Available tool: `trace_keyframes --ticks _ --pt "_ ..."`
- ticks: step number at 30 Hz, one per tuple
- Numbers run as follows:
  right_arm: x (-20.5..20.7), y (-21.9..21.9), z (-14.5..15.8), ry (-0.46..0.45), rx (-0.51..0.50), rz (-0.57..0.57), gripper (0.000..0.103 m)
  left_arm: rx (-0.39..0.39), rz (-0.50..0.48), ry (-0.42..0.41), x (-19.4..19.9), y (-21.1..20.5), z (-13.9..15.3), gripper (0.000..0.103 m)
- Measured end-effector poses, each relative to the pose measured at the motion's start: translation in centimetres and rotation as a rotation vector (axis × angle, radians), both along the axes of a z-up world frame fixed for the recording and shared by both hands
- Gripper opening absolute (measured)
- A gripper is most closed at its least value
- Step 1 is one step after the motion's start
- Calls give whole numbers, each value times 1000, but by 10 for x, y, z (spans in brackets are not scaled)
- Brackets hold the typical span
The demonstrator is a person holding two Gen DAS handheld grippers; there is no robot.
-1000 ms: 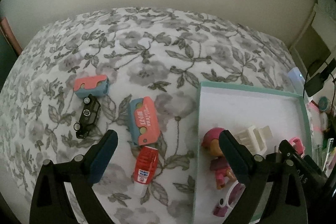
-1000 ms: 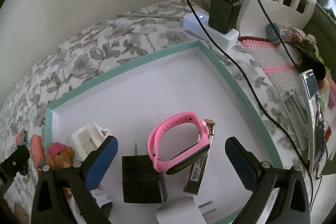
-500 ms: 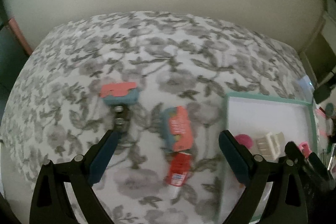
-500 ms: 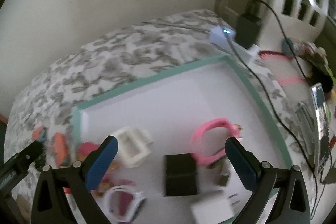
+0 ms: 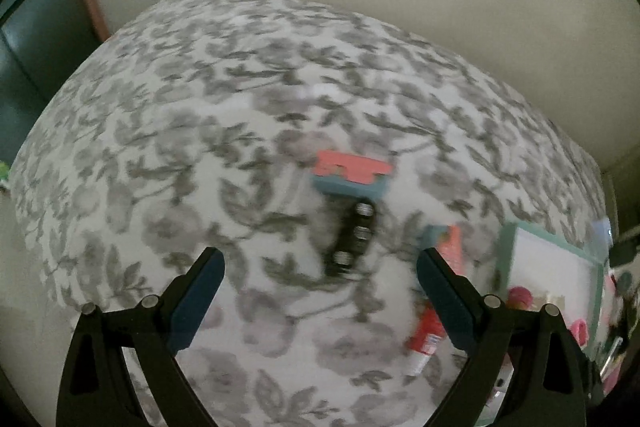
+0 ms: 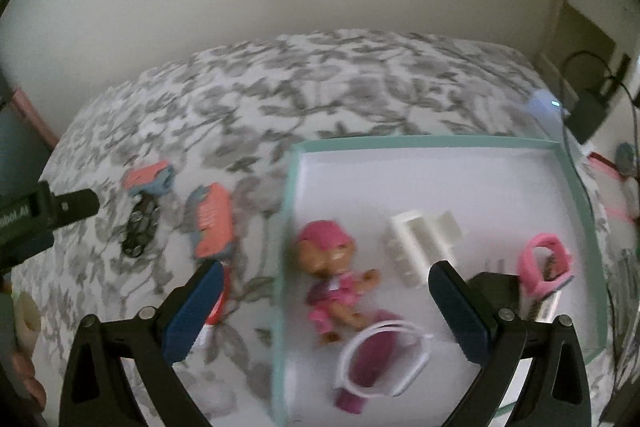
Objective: Organize rigid objects
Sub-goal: 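Withdraw both tools from the tray toward the loose items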
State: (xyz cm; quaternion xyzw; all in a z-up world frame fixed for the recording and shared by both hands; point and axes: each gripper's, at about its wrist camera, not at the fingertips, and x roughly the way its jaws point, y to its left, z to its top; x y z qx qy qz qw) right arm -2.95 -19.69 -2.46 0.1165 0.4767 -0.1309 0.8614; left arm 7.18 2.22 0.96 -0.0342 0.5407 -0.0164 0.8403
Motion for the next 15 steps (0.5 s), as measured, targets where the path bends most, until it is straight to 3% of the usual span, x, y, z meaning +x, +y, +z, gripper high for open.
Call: trace_keyframes --ticks 7,15 --pt "12 33 -3 3 17 82 103 13 82 -8 3 42 1 97" --pt "22 64 -12 32 14 163 103 8 67 22 8 49 -8 97"
